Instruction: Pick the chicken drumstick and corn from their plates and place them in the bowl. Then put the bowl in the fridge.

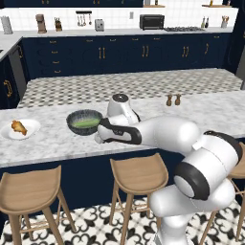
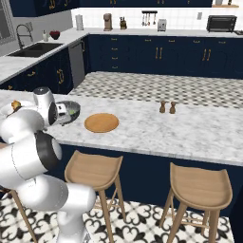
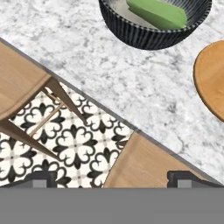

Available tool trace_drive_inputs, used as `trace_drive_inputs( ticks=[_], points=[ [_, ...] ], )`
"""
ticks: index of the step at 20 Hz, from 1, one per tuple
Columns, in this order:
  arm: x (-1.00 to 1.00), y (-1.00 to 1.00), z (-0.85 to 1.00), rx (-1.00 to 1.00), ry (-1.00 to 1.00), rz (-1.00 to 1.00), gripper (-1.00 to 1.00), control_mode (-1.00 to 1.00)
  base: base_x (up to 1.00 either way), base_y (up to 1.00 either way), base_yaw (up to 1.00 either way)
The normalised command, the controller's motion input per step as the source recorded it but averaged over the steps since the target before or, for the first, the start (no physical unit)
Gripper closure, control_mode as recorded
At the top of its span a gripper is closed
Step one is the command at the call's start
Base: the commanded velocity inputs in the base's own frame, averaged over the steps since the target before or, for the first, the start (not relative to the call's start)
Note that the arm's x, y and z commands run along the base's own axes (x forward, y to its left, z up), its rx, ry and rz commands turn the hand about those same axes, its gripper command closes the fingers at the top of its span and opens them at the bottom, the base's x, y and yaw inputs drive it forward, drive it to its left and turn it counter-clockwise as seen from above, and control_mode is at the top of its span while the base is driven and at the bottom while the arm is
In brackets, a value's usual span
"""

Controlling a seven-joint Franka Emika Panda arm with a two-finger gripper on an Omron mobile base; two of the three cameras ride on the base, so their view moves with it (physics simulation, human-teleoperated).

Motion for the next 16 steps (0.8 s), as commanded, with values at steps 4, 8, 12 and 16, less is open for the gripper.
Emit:
trace_drive_inputs(
  ticks=[4,8,12,16],
  points=[
    [0.0,0.0,0.0,0.0,0.0,0.0,-1.0,1.0,0.0,0.0,0.0],
    [0.0,0.0,0.0,0.0,0.0,0.0,-1.0,1.0,-0.06,0.02,0.0],
    [0.0,0.0,0.0,0.0,0.0,0.0,-1.0,1.0,-0.07,0.49,0.03],
    [0.0,0.0,0.0,0.0,0.0,0.0,-1.0,1.0,0.13,0.98,0.0]
  ],
)
